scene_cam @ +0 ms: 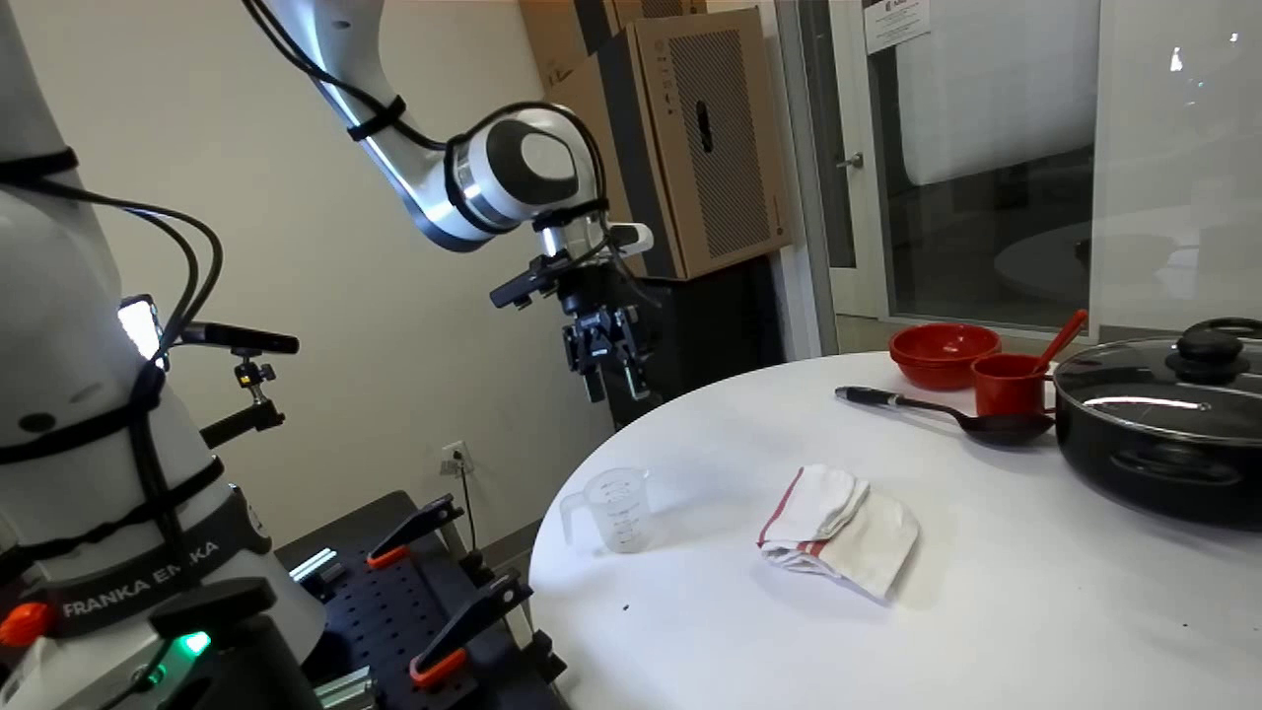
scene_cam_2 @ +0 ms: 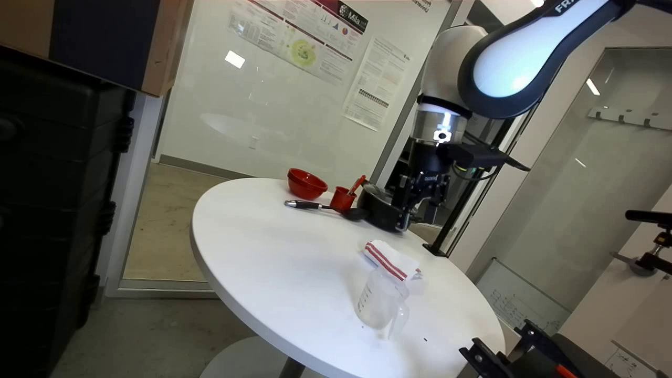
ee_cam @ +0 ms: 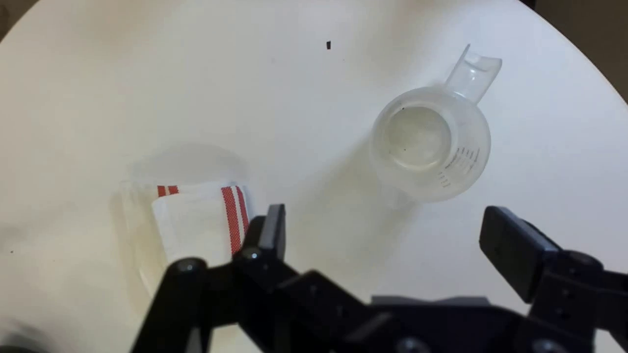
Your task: Move the jar slightly to the left
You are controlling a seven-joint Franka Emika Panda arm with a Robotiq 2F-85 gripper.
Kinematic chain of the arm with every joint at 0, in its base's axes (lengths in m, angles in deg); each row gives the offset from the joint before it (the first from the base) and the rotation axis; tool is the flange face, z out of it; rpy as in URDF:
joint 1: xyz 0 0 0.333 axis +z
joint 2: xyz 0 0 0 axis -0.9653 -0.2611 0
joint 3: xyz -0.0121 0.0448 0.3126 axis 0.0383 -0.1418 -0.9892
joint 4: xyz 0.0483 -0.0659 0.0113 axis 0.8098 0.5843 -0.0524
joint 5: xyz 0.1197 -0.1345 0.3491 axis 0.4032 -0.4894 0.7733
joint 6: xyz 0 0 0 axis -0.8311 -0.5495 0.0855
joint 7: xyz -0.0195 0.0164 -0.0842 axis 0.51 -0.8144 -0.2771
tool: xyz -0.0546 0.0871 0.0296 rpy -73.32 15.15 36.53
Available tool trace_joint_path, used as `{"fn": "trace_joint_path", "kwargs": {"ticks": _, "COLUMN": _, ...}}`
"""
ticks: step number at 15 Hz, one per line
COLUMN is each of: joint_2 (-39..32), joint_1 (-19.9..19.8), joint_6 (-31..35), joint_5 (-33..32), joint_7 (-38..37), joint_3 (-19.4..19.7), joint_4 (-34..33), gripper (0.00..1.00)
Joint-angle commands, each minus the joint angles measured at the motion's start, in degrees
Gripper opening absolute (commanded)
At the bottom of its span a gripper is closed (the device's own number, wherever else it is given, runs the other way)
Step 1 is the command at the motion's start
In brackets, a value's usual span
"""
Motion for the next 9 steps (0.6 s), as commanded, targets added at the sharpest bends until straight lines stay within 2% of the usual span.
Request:
{"fn": "trace_joint_path", "kwargs": {"ticks": 1, "joint_2": -7.0, "joint_1": 4.1, "joint_6": 2.3, "joint_5": -8.4, "joint_7": -7.8, "joint_3": 1.7, "joint_4": -2.0, "gripper": 1.0}}
{"fn": "trace_joint_path", "kwargs": {"ticks": 4, "joint_2": -11.7, "joint_1": 7.5, "joint_6": 1.7, "joint_5": -12.4, "joint_7": -11.4, "joint_3": 2.9, "joint_4": -3.6, "gripper": 1.0}}
{"fn": "trace_joint_path", "kwargs": {"ticks": 9, "joint_2": -16.1, "joint_1": 11.0, "joint_6": 1.2, "joint_5": -12.0, "joint_7": -11.4, "joint_3": 3.8, "joint_4": -5.9, "gripper": 1.0}}
